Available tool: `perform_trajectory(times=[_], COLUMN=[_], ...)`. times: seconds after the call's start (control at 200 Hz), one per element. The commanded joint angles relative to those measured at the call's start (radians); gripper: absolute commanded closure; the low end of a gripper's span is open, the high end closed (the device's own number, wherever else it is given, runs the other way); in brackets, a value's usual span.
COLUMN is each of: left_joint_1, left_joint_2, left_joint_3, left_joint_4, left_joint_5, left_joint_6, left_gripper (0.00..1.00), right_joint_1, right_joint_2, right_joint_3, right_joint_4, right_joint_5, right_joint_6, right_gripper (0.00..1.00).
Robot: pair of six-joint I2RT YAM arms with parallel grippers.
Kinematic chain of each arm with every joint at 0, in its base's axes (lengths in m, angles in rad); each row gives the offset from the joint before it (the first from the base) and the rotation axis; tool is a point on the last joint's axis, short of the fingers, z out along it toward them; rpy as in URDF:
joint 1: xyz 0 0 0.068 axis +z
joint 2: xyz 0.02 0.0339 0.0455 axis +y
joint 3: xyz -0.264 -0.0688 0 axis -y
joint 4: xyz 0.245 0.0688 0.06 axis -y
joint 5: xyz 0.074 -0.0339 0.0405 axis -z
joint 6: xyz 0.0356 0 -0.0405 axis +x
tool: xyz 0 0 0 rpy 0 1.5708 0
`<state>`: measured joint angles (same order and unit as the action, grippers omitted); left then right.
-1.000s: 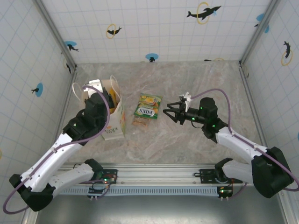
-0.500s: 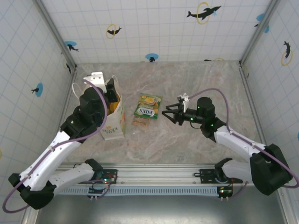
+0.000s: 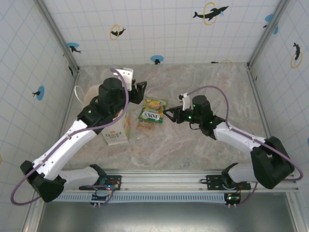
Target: Place the snacks into the paper bag
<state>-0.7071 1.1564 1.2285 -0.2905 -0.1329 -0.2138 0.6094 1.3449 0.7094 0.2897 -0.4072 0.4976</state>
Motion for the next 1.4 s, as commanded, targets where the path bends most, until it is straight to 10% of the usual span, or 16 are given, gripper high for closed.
perform_trajectory(times=[0.0, 1.396], left_joint_1=[-0.006, -0.009], left_joint_2=[0.003, 0.233], left_joint_3=[-0.02, 0.048], left_joint_4=[0.005, -0.072], left_joint_5=[0.074, 0.282], left_joint_6=[-0.036, -0.157], left_gripper=[0.45, 0.49], right_joint_1=[0.004, -0.171], right_joint_2=[0.076, 0.844], right_joint_3=[0.081, 0.582], right_joint_4=[-0.084, 0.022], right_joint_5=[0.089, -0.132], right_joint_6=[0.096, 0.2], right_gripper=[0.48, 0.44])
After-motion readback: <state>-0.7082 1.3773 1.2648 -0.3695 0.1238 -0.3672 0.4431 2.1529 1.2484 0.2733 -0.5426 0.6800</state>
